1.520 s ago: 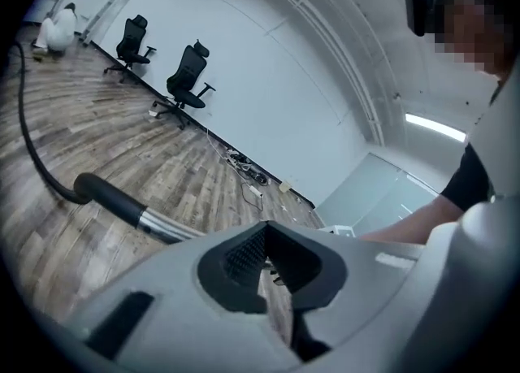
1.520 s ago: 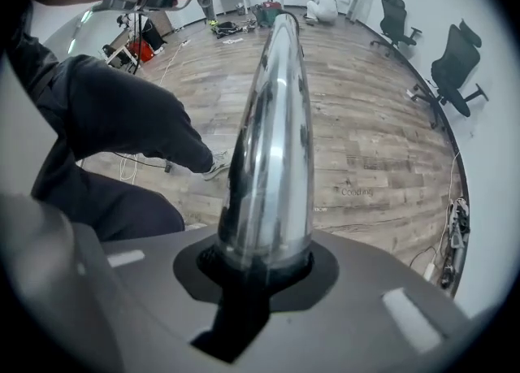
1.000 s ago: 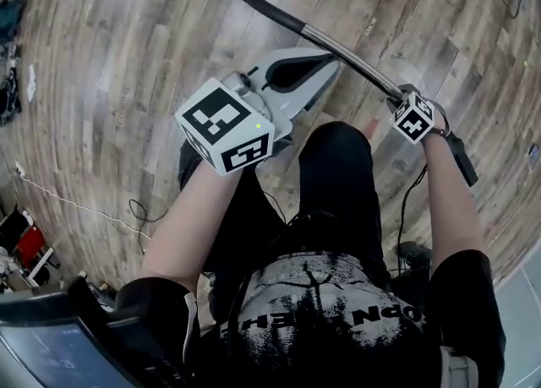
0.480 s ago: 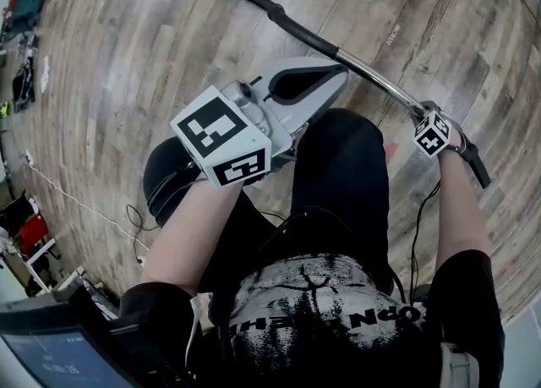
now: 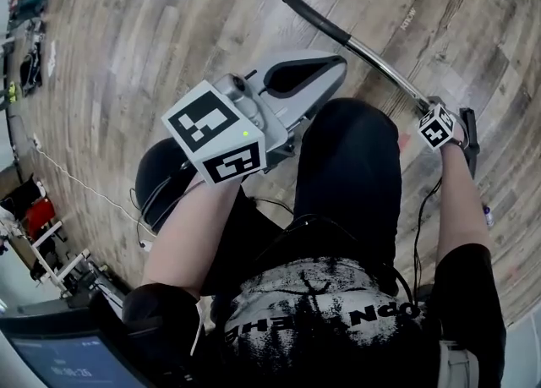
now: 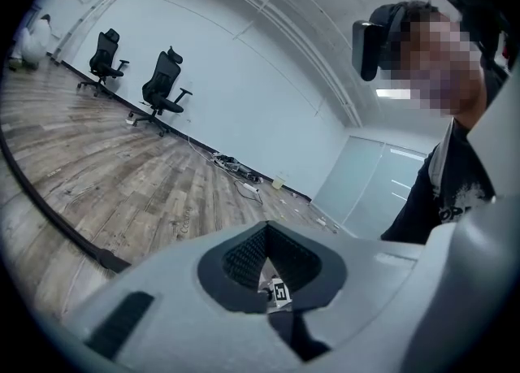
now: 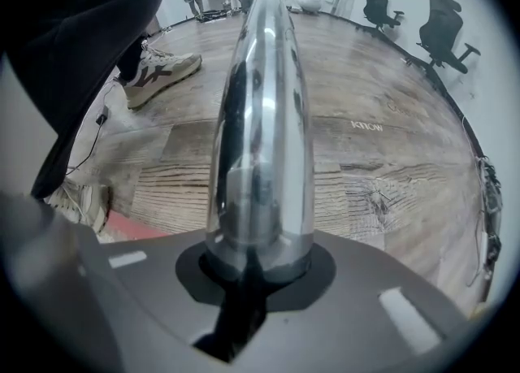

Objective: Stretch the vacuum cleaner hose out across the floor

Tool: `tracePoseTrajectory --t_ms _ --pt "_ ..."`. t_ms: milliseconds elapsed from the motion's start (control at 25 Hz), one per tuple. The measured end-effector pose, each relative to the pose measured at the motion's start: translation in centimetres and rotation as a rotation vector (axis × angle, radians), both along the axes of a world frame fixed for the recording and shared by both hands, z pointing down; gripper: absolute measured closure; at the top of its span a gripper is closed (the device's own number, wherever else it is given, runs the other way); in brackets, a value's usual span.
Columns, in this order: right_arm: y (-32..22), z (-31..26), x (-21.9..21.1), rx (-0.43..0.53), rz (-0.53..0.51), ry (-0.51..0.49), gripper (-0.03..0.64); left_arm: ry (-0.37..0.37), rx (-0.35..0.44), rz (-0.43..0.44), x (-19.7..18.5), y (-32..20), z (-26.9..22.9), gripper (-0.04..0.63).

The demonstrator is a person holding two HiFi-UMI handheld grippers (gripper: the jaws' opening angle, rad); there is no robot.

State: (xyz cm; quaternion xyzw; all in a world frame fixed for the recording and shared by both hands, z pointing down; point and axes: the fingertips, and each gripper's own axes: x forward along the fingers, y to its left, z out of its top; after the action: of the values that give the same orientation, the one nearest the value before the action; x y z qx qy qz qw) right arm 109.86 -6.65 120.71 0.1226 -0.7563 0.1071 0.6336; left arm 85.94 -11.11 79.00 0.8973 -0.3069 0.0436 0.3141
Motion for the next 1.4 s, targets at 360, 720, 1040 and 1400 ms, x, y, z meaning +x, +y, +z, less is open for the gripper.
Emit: tracePoseTrajectory --t_ms 360,720,1040,1400 --pt "2.7 0.7 -0.3 -0.190 -0.048 0.009 0.549 -0.054 -0.044 0.096 2.4 1.8 2.1 0.595" --pt "5.2 3.1 -1.6 -0.191 -0.177 0.129 0.523 -0.079 -0.057 0.095 2.3 2.8 2.4 0.594" --pt "5.1 3.3 -2.0 -0.168 -0.186 0.092 0.522 -0.067 -0.061 0.091 2.7 3.3 2.4 0.595" --pt "7.9 3.3 -1.9 -0.327 -0.068 -0.001 0.399 -0.058 -0.051 0.084 3.0 3.7 1.8 0.595"
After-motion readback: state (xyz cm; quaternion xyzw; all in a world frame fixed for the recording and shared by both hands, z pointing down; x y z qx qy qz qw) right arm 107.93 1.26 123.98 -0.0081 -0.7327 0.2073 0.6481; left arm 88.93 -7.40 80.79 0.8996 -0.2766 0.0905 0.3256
